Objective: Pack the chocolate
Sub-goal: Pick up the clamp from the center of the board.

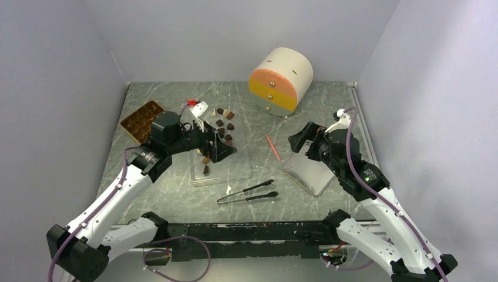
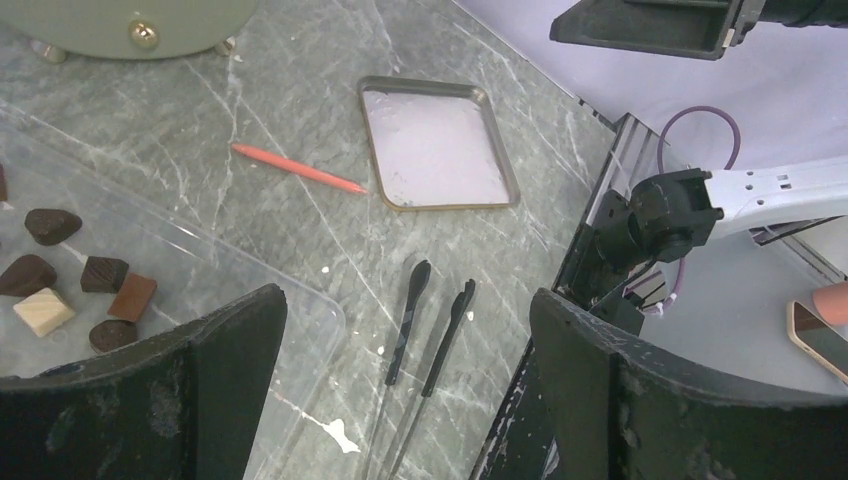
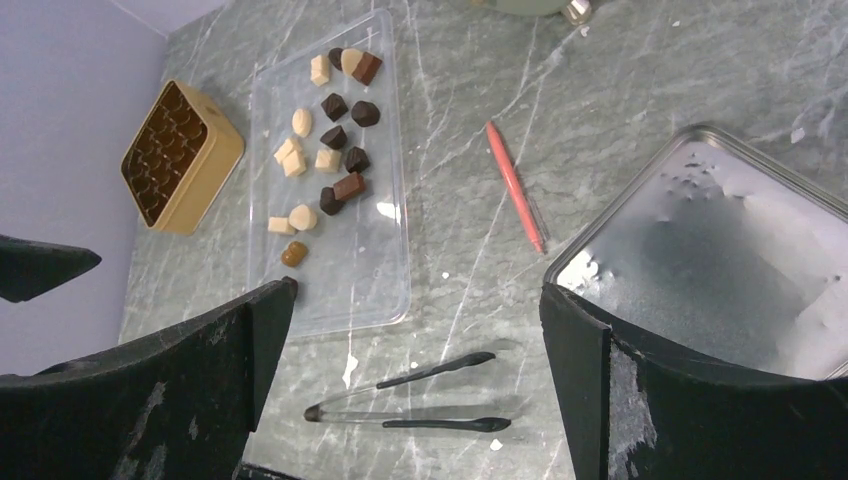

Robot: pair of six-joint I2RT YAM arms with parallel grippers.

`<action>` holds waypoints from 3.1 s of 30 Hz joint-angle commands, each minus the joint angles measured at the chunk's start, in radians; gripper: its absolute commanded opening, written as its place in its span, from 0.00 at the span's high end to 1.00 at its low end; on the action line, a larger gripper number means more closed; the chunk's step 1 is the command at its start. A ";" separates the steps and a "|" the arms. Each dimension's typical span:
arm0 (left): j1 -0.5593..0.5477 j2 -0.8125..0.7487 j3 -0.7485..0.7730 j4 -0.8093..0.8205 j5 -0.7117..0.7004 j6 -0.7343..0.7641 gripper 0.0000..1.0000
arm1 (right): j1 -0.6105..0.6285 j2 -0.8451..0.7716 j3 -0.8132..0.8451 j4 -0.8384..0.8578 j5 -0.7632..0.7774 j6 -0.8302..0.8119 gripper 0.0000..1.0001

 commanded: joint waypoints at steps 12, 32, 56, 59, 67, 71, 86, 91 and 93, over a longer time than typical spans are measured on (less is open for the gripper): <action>-0.003 -0.022 0.043 -0.056 -0.076 0.100 0.03 | 0.004 -0.032 0.001 0.028 0.031 0.008 0.00; -0.496 0.318 0.266 -0.520 -0.581 0.376 0.05 | 0.004 -0.147 -0.027 0.097 0.026 -0.054 0.00; -0.670 0.631 0.150 -0.514 -0.645 0.558 0.16 | 0.004 -0.186 -0.012 0.061 0.067 -0.077 0.00; -0.669 0.675 0.152 -0.503 -0.647 0.555 0.19 | 0.004 -0.191 -0.016 0.062 0.061 -0.069 0.00; -0.598 0.707 0.133 -0.432 -0.595 0.505 0.29 | 0.004 -0.218 -0.024 0.048 0.066 -0.062 0.00; -0.590 0.733 0.140 -0.435 -0.588 0.503 0.30 | 0.004 -0.225 -0.029 0.046 0.069 -0.061 0.00; -0.570 0.761 0.136 -0.414 -0.525 0.492 0.34 | 0.005 -0.225 -0.034 0.051 0.069 -0.067 0.00; -0.568 0.782 0.136 -0.415 -0.515 0.494 0.39 | 0.004 -0.232 -0.033 0.051 0.071 -0.067 0.00; -0.567 0.780 0.144 -0.414 -0.513 0.497 0.40 | 0.004 -0.232 -0.035 0.053 0.070 -0.067 0.00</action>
